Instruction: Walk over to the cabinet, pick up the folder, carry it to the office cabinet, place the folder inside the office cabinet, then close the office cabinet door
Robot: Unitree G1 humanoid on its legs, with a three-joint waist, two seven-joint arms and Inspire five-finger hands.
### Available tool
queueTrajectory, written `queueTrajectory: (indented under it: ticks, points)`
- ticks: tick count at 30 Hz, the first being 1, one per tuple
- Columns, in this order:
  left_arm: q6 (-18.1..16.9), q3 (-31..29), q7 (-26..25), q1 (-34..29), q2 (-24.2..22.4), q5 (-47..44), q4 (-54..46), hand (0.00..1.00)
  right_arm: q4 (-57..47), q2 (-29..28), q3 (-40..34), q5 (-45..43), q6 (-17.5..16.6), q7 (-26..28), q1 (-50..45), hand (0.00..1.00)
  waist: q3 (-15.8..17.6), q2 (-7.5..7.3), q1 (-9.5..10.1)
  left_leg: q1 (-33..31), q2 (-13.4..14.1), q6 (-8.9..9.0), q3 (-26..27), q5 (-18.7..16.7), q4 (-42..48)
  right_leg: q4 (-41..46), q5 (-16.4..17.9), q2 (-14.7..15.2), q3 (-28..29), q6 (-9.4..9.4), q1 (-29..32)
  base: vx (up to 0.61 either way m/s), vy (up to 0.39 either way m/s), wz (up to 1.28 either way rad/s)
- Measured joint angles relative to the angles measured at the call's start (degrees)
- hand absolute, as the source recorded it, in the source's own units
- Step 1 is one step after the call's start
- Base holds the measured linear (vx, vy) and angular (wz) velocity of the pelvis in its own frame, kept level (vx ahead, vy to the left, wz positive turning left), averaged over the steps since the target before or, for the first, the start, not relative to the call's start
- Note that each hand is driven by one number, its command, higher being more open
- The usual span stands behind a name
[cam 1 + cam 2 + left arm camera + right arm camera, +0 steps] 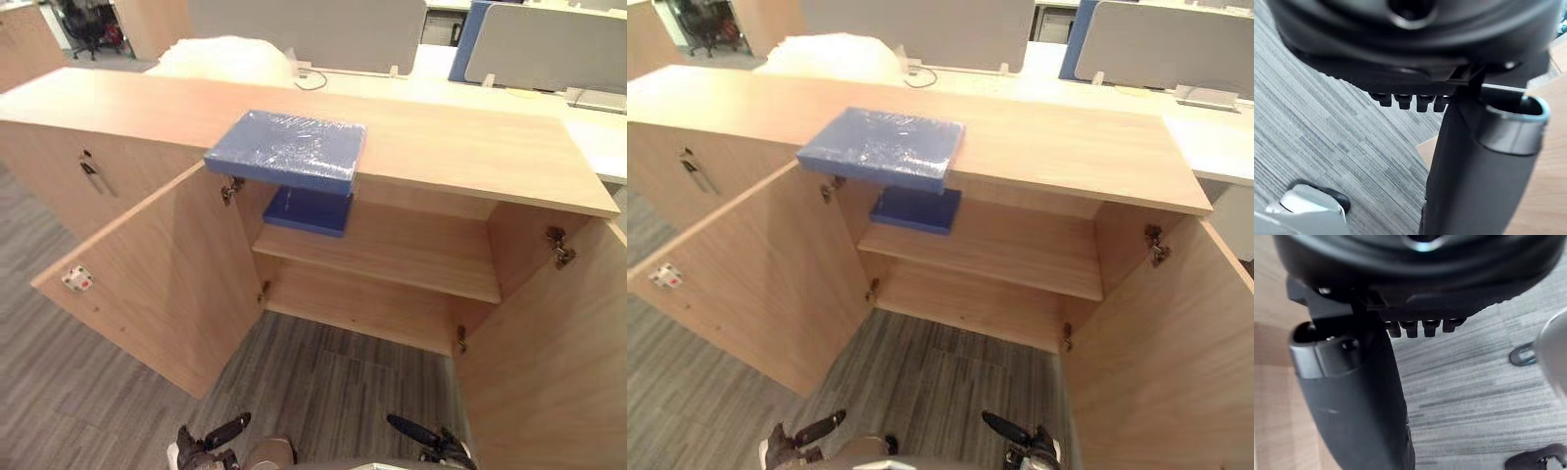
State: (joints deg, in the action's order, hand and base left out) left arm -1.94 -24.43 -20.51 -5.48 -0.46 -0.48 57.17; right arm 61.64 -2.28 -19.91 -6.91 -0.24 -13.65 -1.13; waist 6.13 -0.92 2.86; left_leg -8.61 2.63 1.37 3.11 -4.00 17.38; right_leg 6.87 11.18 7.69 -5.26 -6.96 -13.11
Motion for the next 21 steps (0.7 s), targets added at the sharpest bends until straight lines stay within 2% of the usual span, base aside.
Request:
queueTrajectory:
  ticks: [2,4,5,7,8,9,11,15,16,17,18,19,21]
  points:
    - [0.2,2.4,0.0,-0.5,0.8,0.3,0.8,1.0,0.6,0.4,0.0,0.0,0.3,0.1,0.5,1.0,-0.1,0.2,-0.04,1.4,-1.1,-0.44,1.2,1.5,-3.7,1.2,-0.1,1.1,1.3,-0.25,1.5,0.05,0.057,-0.32]
    - [0.2,4.0,0.3,-1.2,1.1,1.3,0.9,1.0,0.8,1.7,-0.3,0.2,1.3,0.4,0.3,1.0,0.3,0.85,-0.05,3.4,-1.6,-1.12,2.8,2.0,-6.3,6.4,-0.1,2.2,3.0,-0.35,4.5,0.04,0.111,-0.46]
    - [0.3,4.0,0.5,-1.5,1.0,1.3,0.9,1.0,1.0,2.5,-0.4,0.3,1.6,0.6,0.0,1.0,0.8,1.23,-0.06,5.6,-1.6,-1.17,4.1,2.0,-7.6,11.8,0.1,2.8,3.9,-0.36,6.2,0.03,0.13,-0.48]
    - [0.2,4.0,0.8,-2.5,1.4,1.3,0.8,1.0,1.0,2.4,-0.6,0.4,1.7,0.6,-1.6,1.0,0.8,0.65,-0.21,9.0,-2.7,-1.65,6.1,1.9,-9.9,20.9,0.4,4.8,3.6,0.04,9.6,0.03,0.162,-0.45]
    - [0.2,4.0,0.9,-2.8,1.5,1.2,0.6,1.0,0.8,2.3,-1.0,0.3,1.8,0.6,-2.0,1.0,0.7,0.6,-0.21,9.6,-3.0,-1.86,6.9,1.9,-10.6,22.5,0.5,5.5,3.4,0.27,10.4,0.03,0.14,-0.41]
    - [0.0,4.0,0.9,-3.3,1.8,1.1,0.4,1.0,0.8,2.2,-1.0,0.3,1.7,0.6,-2.2,1.0,0.3,-0.1,-0.41,10.5,-3.7,-2.15,7.8,2.0,-11.7,23.8,0.8,6.5,2.5,0.72,11.3,0.02,0.102,-0.36]
    - [0.0,4.0,1.0,-3.3,2.1,1.1,0.4,1.0,0.8,1.9,-0.6,0.3,1.5,0.7,-2.2,1.0,0.0,-0.46,-1.15,11.2,-4.1,-2.48,8.0,2.3,-13.7,23.3,1.3,6.7,1.1,0.84,11.4,0.02,0.06,-0.19]
    - [0.0,3.8,1.3,-3.3,2.0,1.1,0.6,1.0,1.1,2.1,1.1,0.2,1.3,0.7,-1.8,1.0,-0.2,-0.14,-1.57,11.4,-2.1,-2.16,7.1,3.3,-16.2,15.8,3.7,1.1,1.1,2.12,12.2,0.01,-0.096,0.0]
    - [0.0,3.1,1.5,-3.3,1.9,1.0,0.6,1.0,1.1,2.1,1.3,0.2,1.2,0.7,-1.9,1.0,-0.2,-0.16,-1.65,11.6,-1.1,-1.7,6.5,3.4,-16.1,12.3,3.6,-1.6,1.7,2.46,13.2,0.03,-0.287,0.29]
    - [0.1,2.5,2.0,-3.4,1.9,1.1,1.3,1.0,1.1,2.2,1.4,0.0,1.1,0.8,-2.2,1.0,-0.4,-0.22,-2.11,12.1,-0.8,-0.64,5.0,3.5,-15.7,9.4,2.5,-3.1,1.8,5.01,11.8,0.05,-0.257,0.35]
    - [0.0,2.4,2.2,-3.4,1.6,1.1,1.8,1.0,1.1,2.5,1.3,0.1,1.1,0.8,-2.4,1.0,-0.8,-0.54,-2.11,12.3,-0.9,-0.25,4.2,3.8,-15.9,8.1,1.8,-3.6,1.1,5.42,10.8,0.1,-0.234,0.42]
    - [0.0,0.5,2.6,-3.4,0.5,1.1,1.6,1.0,1.5,2.8,1.2,0.1,0.9,0.8,-2.8,1.0,-1.1,0.14,-1.69,12.6,0.0,0.4,2.3,4.0,-16.4,6.7,1.6,-4.7,-0.1,5.96,9.8,0.12,-0.218,0.32]
    - [0.0,-0.7,2.8,-3.4,0.0,1.1,1.5,1.0,1.5,2.4,1.2,0.2,1.0,1.0,-2.5,1.0,-1.2,0.54,-1.66,12.5,1.4,1.94,1.0,4.6,-17.6,5.2,1.1,-6.3,-1.7,6.81,8.9,0.1,-0.229,0.33]
